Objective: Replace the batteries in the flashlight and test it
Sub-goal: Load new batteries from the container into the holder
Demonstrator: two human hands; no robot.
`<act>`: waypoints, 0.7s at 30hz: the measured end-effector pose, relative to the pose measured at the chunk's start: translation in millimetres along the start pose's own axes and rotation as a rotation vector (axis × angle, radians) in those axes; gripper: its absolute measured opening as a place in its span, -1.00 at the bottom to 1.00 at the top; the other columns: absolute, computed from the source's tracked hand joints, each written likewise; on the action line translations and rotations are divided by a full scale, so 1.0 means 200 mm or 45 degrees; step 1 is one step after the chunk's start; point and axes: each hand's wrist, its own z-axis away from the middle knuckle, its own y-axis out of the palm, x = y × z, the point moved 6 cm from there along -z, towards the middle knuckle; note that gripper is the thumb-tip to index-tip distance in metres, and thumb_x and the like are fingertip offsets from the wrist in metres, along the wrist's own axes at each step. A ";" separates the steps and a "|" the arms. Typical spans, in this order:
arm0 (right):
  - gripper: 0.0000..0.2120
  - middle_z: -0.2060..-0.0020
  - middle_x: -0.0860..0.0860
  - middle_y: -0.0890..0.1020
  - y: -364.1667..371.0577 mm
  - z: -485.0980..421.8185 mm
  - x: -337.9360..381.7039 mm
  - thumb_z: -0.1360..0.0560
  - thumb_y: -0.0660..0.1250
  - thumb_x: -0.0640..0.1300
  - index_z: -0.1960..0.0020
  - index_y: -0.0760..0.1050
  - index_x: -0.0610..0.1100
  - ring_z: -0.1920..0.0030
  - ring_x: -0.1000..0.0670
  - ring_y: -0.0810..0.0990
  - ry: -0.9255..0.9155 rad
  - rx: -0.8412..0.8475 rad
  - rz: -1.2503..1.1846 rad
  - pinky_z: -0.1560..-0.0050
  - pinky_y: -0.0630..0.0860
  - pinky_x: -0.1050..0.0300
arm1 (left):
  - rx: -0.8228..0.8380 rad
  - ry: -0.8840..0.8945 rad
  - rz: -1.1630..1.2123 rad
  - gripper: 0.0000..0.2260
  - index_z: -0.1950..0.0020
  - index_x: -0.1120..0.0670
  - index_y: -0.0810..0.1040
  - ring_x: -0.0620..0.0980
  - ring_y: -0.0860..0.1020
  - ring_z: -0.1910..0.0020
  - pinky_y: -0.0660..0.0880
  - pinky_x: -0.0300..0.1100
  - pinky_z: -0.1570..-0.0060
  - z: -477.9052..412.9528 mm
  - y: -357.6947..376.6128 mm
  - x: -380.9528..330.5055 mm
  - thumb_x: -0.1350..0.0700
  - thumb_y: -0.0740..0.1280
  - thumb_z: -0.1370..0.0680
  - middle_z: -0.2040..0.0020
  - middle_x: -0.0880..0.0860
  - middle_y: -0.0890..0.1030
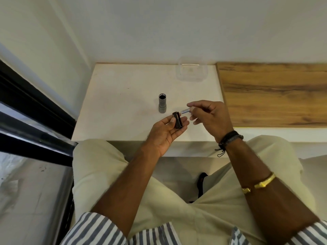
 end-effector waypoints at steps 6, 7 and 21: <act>-0.91 0.30 0.09 0.71 0.05 0.03 0.06 -0.51 0.43 -0.17 -0.01 0.60 -0.07 0.30 0.11 0.67 -0.171 -0.021 0.405 0.20 0.66 0.11 | 0.037 0.010 0.000 -0.77 -0.28 0.26 0.51 0.21 0.63 -0.17 0.58 0.01 -0.17 0.00 -0.01 0.01 0.26 0.23 -0.65 -0.19 0.26 0.63; -0.91 0.28 0.06 0.71 0.05 0.03 0.06 -0.50 0.44 -0.16 0.00 0.58 -0.09 0.28 0.07 0.67 -0.170 -0.027 0.425 0.18 0.66 0.08 | 0.039 0.012 0.000 -0.78 -0.28 0.26 0.51 0.21 0.63 -0.16 0.58 0.01 -0.16 -0.01 -0.01 0.01 0.26 0.23 -0.65 -0.19 0.26 0.64; -0.86 0.19 0.01 0.75 0.15 0.11 0.10 -0.53 0.43 -0.23 -0.03 0.74 -0.11 0.18 0.02 0.67 -0.332 -0.117 0.565 0.00 0.64 -0.01 | 0.066 0.140 -0.066 -0.81 -0.20 0.21 0.59 0.12 0.67 -0.08 0.61 -0.08 -0.05 -0.02 -0.03 0.01 0.27 0.28 -0.61 -0.09 0.17 0.70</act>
